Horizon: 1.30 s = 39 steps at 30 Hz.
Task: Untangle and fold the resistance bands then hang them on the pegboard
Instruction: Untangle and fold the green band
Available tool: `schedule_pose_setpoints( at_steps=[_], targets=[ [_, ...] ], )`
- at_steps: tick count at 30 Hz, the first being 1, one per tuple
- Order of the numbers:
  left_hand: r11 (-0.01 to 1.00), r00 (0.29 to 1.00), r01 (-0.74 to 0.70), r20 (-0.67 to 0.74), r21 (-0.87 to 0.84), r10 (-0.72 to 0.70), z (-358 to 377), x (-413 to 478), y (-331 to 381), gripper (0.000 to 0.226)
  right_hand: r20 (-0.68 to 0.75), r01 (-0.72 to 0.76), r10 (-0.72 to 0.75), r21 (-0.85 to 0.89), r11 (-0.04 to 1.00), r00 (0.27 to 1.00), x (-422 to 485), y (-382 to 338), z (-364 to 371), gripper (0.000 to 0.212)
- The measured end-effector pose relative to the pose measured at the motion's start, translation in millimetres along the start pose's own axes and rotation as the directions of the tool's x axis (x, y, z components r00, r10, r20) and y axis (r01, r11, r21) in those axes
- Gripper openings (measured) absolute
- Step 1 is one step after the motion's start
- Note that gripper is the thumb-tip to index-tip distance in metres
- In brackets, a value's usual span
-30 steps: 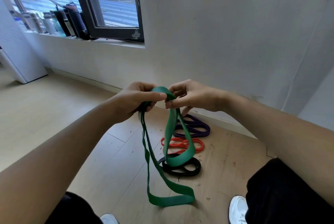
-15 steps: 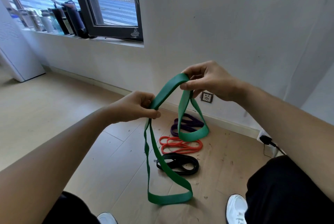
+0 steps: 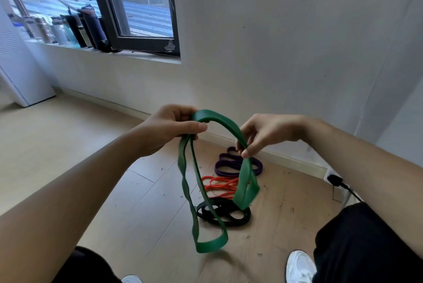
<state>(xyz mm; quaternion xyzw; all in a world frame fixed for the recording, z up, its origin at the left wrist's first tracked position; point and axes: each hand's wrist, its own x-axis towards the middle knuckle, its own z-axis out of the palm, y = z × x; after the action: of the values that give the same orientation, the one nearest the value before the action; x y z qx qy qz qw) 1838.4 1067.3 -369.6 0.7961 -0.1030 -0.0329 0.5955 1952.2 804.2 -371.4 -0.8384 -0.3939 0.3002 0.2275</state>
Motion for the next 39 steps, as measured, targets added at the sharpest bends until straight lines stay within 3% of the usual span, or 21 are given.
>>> schedule_pose_setpoints(
  at_steps=[2,6,9,12,17,21,24,28,31,35,39],
  targets=[
    [1.0,1.0,-0.021,-0.002,0.007,0.021,8.6,1.5,5.8,0.033,0.0,0.061,-0.061,0.047,0.997,0.998,5.6,-16.0,8.4,0.026],
    [0.999,1.0,-0.029,0.0,0.041,0.029,16.8,3.2,10.7,0.038,-0.237,0.273,-0.22,0.22,0.937,0.946,4.6,-37.2,7.0,0.032],
    [0.999,0.999,-0.031,-0.009,0.038,0.032,17.4,4.2,9.1,0.034,-0.343,0.341,-0.273,0.156,0.927,0.899,0.1,-45.0,4.2,0.03],
    [0.998,0.999,-0.036,-0.018,0.047,0.037,16.9,5.1,7.1,0.028,-0.416,0.387,-0.308,0.12,0.914,0.856,-5.3,-46.3,0.7,0.029],
    [0.966,0.998,-0.011,0.06,0.257,-0.005,18.1,2.0,-9.2,0.016,-0.596,0.5,-0.336,0.128,0.857,0.729,-5.8,-48.4,-3.0,0.021],
    [0.964,0.999,0.043,0.01,0.262,-0.047,12.7,0.0,-17.5,0.019,-0.706,0.588,-0.281,0.234,0.774,0.65,-7.8,-45.8,-9.9,0.016],
    [0.977,0.999,0.04,-0.014,0.21,-0.038,4.6,-1.5,-17.8,0.025,-0.696,0.55,-0.242,0.258,0.794,0.676,-9.6,-37.7,-12.5,0.013],
    [1.0,0.991,0.021,-0.134,-0.007,-0.022,-4.8,-3.7,-10.7,0.051,-0.581,0.392,-0.177,0.268,0.88,0.795,-14.6,-19.8,-19.3,0.025],
    [0.987,0.974,-0.053,-0.225,-0.149,0.019,-5.9,-0.4,-1.3,0.05,-0.446,0.243,-0.137,0.19,0.951,0.884,-14.2,-11.9,-17.4,0.025],
    [0.986,0.967,-0.123,-0.239,-0.111,0.094,6.1,4.0,7.5,0.048,-0.321,0.147,-0.106,0.106,0.983,0.941,-8.1,-14.1,-3.8,0.025],
    [0.987,0.963,-0.163,-0.214,0.016,0.162,22.7,9.4,11.8,0.043,-0.345,0.197,-0.138,0.141,0.97,0.928,0.4,-21.8,4.4,0.032]
  ],
)
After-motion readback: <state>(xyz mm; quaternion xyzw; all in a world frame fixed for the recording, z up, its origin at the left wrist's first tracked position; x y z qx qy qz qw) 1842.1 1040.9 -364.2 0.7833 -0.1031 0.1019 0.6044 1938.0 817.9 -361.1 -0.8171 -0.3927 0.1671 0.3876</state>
